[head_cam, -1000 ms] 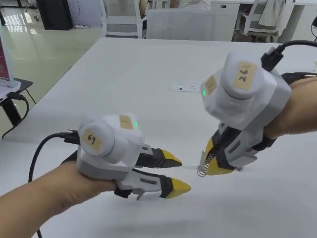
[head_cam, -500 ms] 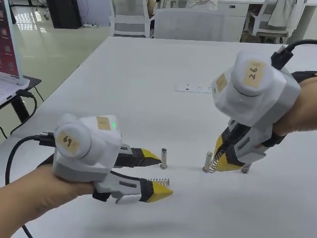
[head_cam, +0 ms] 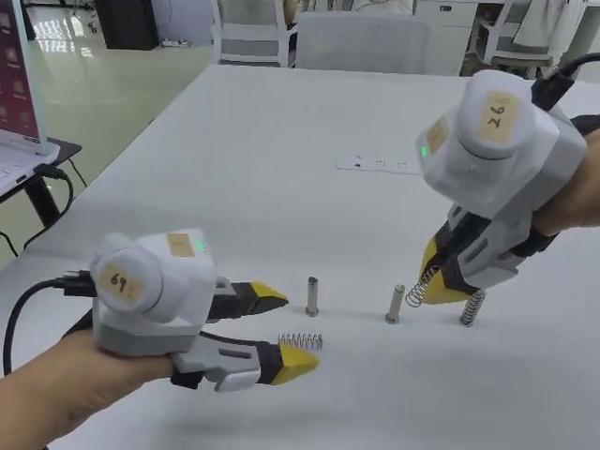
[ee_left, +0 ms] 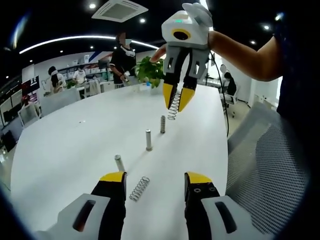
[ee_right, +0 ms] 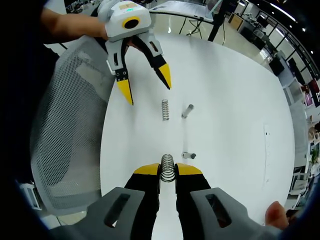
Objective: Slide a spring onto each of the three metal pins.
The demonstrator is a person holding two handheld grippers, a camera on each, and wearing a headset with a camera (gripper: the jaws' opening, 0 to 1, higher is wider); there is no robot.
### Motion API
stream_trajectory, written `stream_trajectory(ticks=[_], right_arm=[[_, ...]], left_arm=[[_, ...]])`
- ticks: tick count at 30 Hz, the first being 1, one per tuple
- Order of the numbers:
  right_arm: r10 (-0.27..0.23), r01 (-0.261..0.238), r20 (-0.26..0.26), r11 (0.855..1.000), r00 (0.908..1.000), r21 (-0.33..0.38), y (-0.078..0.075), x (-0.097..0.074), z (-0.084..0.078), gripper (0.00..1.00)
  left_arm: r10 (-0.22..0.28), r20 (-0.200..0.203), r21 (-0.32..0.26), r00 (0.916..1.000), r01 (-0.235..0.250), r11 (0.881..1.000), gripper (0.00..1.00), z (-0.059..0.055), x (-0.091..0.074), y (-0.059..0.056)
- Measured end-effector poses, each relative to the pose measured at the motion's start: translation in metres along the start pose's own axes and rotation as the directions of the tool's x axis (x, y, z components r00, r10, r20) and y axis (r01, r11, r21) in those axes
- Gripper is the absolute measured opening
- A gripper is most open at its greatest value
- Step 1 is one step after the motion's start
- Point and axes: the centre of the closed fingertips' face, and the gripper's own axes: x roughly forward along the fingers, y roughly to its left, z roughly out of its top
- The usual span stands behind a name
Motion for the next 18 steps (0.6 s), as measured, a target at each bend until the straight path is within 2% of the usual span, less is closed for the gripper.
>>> stream_trajectory(ticks=[4,10,18], right_arm=[[-0.011,0.011,-0.01,1.0,0.9999,0.002,-0.006,0.0,-0.003,0.09],[-0.019,0.019,-0.035,1.0,0.9992,0.0,-0.015,0.002,-0.007,0.09],[-0.015,0.015,-0.057,1.0,0.9982,0.006,-0.027,0.005,-0.007,0.09]], left_arm=[[0.015,0.013,-0.007,0.9998,-0.015,1.0,0.43,0.002,-0.001,0.003],[0.021,0.009,-0.011,0.9997,-0.021,1.0,0.46,-0.001,0.0,0.005],[0.027,0.019,-0.022,0.9995,-0.027,0.999,0.48,0.0,0.0,0.007]])
